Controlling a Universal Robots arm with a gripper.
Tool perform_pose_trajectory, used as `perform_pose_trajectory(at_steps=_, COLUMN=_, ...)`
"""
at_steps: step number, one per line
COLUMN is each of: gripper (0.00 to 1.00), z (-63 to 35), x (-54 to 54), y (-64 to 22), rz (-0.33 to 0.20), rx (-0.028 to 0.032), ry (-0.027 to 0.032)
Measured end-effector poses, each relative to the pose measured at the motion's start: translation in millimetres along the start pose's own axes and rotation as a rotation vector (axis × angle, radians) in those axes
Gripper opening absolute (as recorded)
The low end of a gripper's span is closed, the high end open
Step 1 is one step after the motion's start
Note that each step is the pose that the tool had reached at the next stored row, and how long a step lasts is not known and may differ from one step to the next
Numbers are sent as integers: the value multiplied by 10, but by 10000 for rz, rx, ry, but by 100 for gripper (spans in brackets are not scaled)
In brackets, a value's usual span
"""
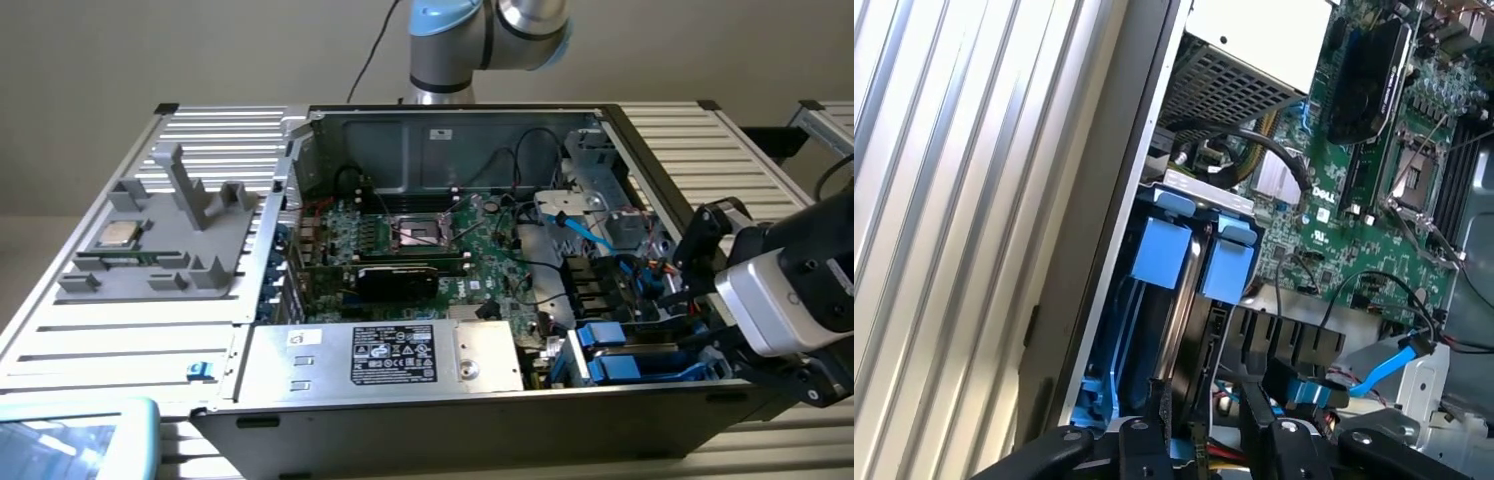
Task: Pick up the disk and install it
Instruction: 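Insert the first disk wire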
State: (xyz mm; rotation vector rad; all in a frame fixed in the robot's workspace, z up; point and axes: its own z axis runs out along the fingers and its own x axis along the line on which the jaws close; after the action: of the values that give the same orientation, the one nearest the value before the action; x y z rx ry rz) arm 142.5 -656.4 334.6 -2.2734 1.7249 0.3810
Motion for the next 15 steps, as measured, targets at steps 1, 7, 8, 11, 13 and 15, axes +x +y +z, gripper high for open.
perform_pose_trajectory(at_steps=1, gripper=40, z=8, x=4, y=-3, rz=-28, rx=-16, ry=-15)
perform_pose_trajectory(at_steps=7, gripper=40, z=14, x=8, y=-8, rz=-274, rx=-103, ry=-130)
perform_pose_trajectory(at_steps=8, gripper=40, z=14, x=9, y=-12, rz=-345, rx=-126, ry=-153)
perform_pose_trajectory(at_steps=11, gripper=40, z=11, x=18, y=-33, rz=-486, rx=-170, ry=-195)
perform_pose_trajectory(at_steps=13, gripper=40, z=7, x=31, y=-53, rz=-514, rx=-178, ry=-209)
perform_pose_trajectory(at_steps=15, gripper=40, z=6, x=33, y=-59, rz=-529, rx=-183, ry=-211)
